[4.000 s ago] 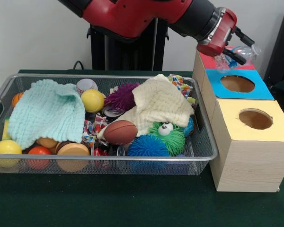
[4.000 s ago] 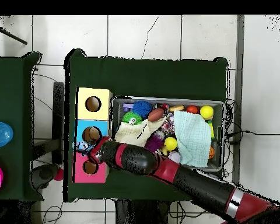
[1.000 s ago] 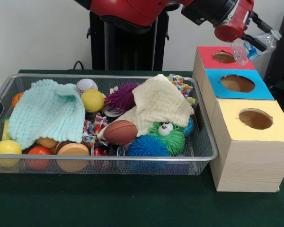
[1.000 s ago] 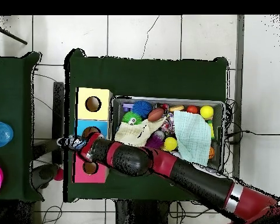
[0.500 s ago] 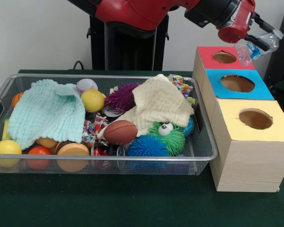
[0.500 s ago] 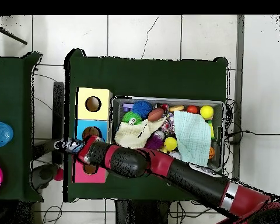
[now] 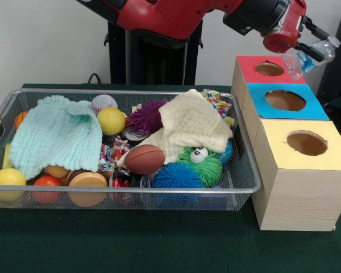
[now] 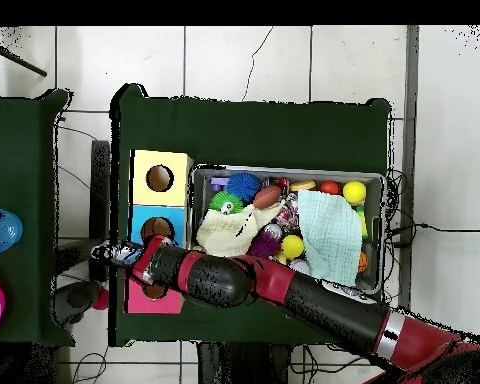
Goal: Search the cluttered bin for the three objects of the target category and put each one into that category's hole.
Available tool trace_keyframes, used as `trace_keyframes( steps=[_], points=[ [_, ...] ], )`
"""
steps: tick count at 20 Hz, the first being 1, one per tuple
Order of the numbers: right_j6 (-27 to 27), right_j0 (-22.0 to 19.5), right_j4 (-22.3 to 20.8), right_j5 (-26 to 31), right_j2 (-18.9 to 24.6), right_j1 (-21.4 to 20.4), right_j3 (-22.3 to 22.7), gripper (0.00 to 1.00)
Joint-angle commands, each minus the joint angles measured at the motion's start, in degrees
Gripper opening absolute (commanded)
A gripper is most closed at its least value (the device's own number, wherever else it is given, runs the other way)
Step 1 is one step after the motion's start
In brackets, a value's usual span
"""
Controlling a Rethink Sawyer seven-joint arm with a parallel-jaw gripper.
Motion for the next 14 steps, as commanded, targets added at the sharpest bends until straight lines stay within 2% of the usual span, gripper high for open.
trace_keyframes(
  steps=[1,6,14],
  points=[
    [7.62,-0.82,-2.51,-0.75,-4.44,-0.11,-9.65,0.00],
    [7.11,-0.55,-2.26,0.86,-4.79,-1.62,-10.31,0.00],
    [6.04,-1.64,-1.81,2.58,-4.19,-1.09,-11.23,0.00]
  ],
)
